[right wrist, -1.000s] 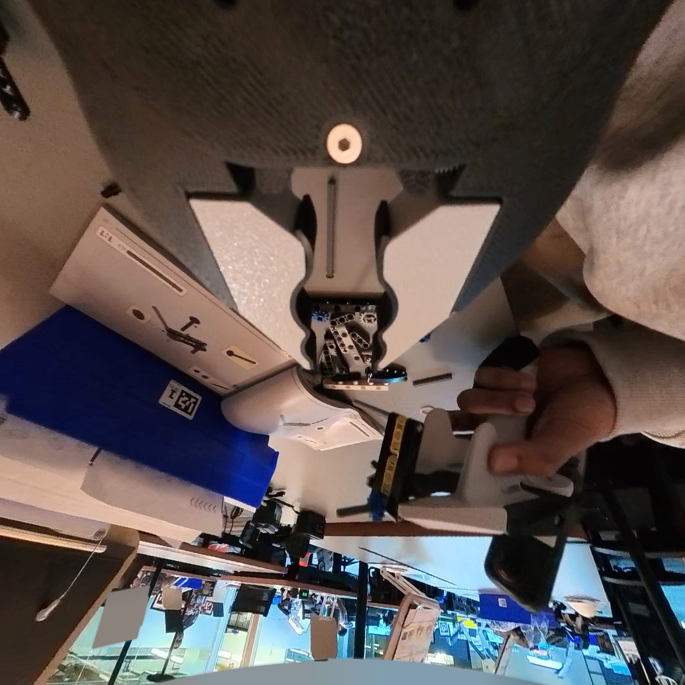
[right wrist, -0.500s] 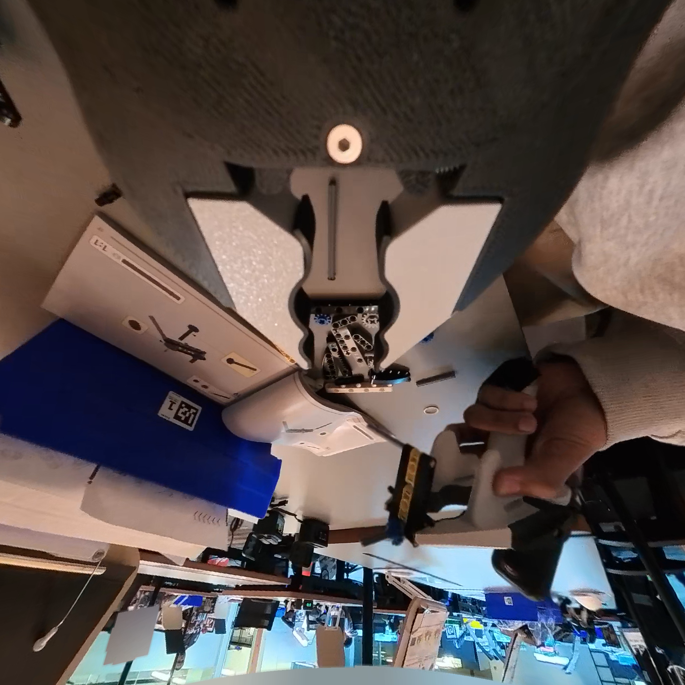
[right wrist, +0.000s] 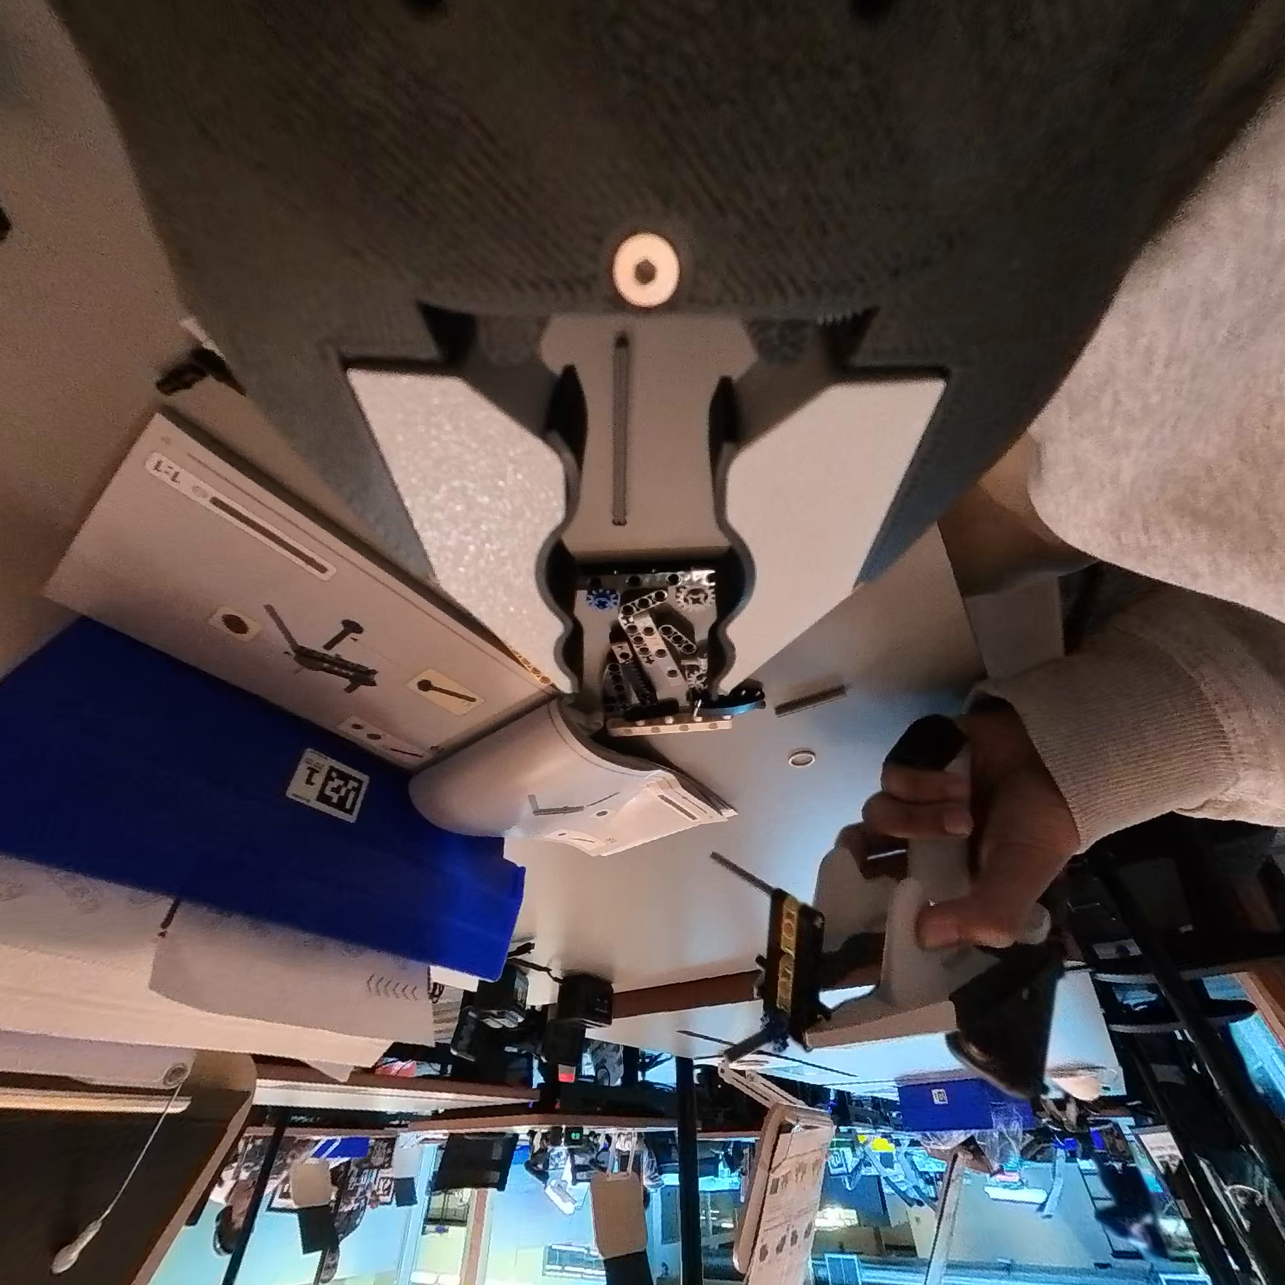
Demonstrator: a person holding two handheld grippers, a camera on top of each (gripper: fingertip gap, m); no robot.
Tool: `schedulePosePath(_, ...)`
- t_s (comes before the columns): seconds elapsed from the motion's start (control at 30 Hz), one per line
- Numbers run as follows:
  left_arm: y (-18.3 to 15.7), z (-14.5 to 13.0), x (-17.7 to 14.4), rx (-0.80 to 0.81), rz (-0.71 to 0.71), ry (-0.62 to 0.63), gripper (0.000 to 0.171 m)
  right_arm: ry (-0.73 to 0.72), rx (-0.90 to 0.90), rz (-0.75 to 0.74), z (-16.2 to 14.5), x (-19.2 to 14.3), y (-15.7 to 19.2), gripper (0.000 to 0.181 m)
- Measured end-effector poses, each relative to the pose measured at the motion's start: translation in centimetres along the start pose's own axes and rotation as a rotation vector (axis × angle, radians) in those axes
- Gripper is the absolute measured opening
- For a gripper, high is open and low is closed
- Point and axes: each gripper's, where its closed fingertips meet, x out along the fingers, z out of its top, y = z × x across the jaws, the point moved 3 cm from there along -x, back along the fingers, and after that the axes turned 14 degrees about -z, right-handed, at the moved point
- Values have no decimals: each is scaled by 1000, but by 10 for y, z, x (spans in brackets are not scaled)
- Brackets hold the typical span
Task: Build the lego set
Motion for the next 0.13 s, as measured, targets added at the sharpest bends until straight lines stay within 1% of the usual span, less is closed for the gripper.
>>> schedulePosePath(0.13,-2,-3,2,-12,-23,16,23,13,9,3,-1,1,-1,34)
